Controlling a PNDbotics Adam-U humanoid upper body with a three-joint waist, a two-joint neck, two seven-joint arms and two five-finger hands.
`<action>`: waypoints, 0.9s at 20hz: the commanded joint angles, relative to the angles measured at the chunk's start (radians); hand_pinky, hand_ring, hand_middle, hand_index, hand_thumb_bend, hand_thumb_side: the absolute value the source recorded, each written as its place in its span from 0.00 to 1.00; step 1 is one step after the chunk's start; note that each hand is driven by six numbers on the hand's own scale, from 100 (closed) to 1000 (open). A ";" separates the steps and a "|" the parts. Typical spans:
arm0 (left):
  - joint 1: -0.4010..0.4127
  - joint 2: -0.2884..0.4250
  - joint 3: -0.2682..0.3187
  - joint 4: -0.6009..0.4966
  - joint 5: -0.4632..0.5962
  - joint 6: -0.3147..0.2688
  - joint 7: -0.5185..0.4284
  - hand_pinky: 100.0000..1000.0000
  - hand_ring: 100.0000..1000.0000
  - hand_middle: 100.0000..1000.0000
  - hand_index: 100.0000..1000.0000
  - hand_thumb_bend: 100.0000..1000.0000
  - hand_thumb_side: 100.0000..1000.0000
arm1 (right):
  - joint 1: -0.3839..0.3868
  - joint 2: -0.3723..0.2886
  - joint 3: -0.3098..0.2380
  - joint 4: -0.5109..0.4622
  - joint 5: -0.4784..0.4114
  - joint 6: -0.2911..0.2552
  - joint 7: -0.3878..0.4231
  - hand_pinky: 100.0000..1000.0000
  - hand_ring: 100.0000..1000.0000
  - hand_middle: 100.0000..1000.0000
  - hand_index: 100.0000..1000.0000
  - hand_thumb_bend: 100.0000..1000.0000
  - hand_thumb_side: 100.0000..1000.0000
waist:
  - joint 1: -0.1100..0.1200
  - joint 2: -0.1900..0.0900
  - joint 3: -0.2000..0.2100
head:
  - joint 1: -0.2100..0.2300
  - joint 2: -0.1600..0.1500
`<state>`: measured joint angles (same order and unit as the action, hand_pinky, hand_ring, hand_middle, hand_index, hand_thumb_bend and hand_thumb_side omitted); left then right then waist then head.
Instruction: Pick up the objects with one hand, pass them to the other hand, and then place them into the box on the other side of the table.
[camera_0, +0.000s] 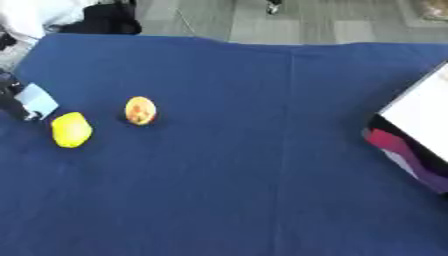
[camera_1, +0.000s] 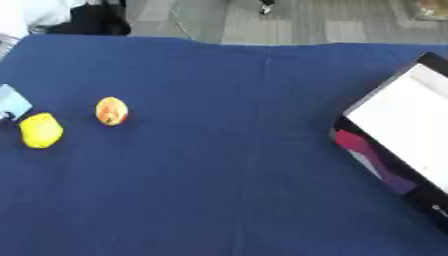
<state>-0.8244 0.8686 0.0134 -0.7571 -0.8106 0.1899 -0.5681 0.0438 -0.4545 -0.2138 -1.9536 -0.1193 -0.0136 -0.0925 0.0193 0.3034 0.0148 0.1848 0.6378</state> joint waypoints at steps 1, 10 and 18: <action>-0.019 0.042 -0.011 -0.074 0.032 -0.022 -0.009 0.88 0.78 0.67 0.52 0.09 0.08 | 0.017 -0.016 0.004 0.023 -0.007 0.008 0.004 0.91 0.87 1.00 0.98 0.00 0.65 | -0.003 -0.026 0.005 | -0.010 0.009; 0.017 0.055 -0.046 -0.252 0.150 -0.022 -0.005 0.85 0.74 0.64 0.50 0.00 0.09 | 0.023 -0.034 0.004 0.021 -0.026 0.002 0.006 0.91 0.87 1.00 0.98 0.00 0.63 | -0.002 -0.051 0.013 | -0.058 0.039; 0.075 0.050 -0.083 -0.455 0.273 -0.019 0.048 0.82 0.68 0.62 0.50 0.00 0.11 | 0.012 -0.066 0.010 0.007 -0.060 -0.009 0.011 0.91 0.87 1.00 0.98 0.00 0.60 | -0.006 -0.074 0.014 | -0.107 0.051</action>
<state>-0.7399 0.8715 -0.0714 -1.1685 -0.5586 0.1702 -0.5317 0.0587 -0.4856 -0.2013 -1.9381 -0.1704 -0.0200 -0.0852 0.0193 0.2645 0.0275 0.0851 0.6848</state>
